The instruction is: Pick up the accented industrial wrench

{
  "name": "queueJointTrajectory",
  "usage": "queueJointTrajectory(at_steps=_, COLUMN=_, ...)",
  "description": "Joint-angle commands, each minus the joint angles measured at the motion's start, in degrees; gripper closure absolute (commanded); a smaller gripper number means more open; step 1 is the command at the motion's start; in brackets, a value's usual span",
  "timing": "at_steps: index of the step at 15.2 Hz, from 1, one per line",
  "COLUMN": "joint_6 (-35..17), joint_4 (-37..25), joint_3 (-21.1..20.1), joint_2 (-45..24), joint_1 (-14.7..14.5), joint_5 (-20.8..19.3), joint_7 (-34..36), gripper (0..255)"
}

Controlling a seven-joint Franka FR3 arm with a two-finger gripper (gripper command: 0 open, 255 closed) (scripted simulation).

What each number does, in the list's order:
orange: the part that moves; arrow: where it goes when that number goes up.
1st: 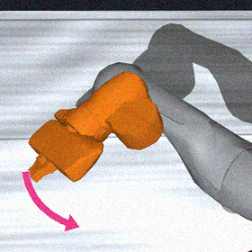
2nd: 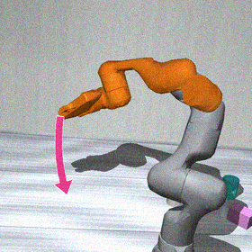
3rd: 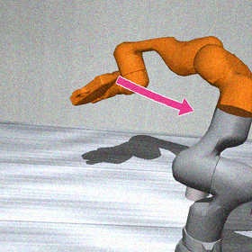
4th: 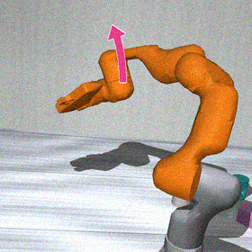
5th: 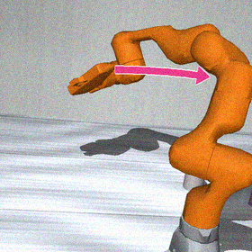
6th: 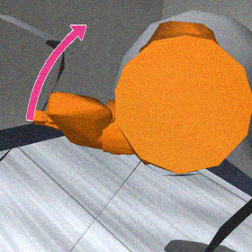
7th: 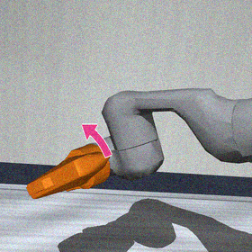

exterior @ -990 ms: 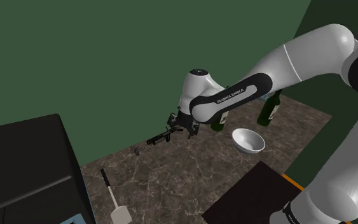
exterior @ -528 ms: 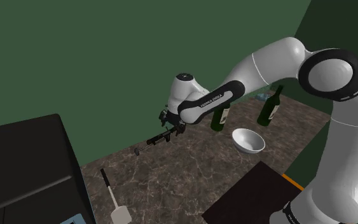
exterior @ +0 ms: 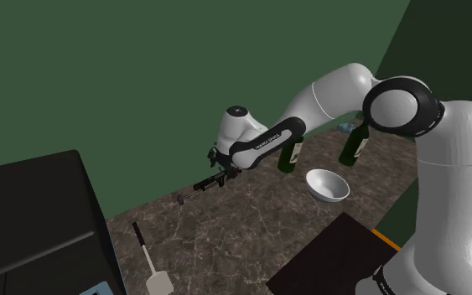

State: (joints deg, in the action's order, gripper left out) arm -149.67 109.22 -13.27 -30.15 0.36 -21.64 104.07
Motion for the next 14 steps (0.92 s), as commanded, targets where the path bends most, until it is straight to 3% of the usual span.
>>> queueJointTrajectory(at_steps=1, joint_6=-1.0, joint_4=-0.4, joint_3=0.5, joint_2=-1.4, joint_1=-0.3, joint_5=-0.6, joint_7=0.5, gripper=0)
queueJointTrajectory(at_steps=4, joint_6=-1.8, joint_4=-0.5, joint_3=0.9, joint_2=-2.3, joint_1=-0.6, joint_5=-1.0, joint_7=0.9, gripper=0)
queueJointTrajectory(at_steps=5, joint_6=-1.7, joint_4=-0.6, joint_3=0.9, joint_2=-2.3, joint_1=-0.7, joint_5=-1.0, joint_7=0.9, gripper=255)
queueJointTrajectory(at_steps=14, joint_6=-1.8, joint_4=-0.5, joint_3=0.9, joint_2=-2.3, joint_1=-0.6, joint_5=-1.0, joint_7=0.9, gripper=255)
